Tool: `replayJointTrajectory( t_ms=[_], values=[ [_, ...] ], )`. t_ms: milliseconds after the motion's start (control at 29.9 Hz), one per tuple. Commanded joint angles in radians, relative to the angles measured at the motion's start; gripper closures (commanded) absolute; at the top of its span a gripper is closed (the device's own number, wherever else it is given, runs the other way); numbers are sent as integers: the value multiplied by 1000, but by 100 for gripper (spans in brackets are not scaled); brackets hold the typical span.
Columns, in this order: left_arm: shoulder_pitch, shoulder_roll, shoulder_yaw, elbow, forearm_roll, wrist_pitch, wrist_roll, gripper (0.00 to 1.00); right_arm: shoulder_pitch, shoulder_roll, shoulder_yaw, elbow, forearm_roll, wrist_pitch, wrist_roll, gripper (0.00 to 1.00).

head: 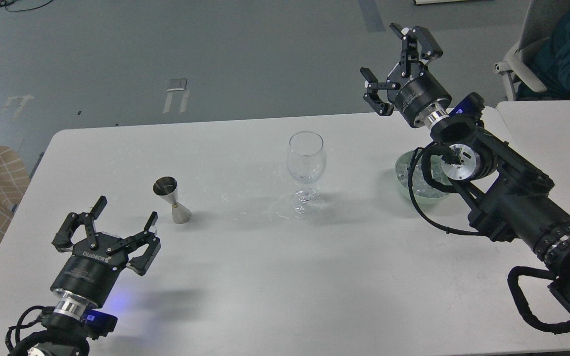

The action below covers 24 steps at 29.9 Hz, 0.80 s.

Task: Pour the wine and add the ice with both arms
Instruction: 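Lower the left gripper to the metal jigger and close around it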

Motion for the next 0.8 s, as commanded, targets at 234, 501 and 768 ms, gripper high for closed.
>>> replayJointTrajectory(
  t_ms=[234,501,768],
  values=[
    [-141,-64,9,173,13,58,-18,4,0,0,-18,-2,0,0,0,0],
    [-159,-71,17,211,53,69,-21,4,1,0,-26,-3,0,-2,0,0],
    [-192,-92,18,237,88,98,-21,4,-3,1,-28,-5,0,-3,0,0]
  ],
)
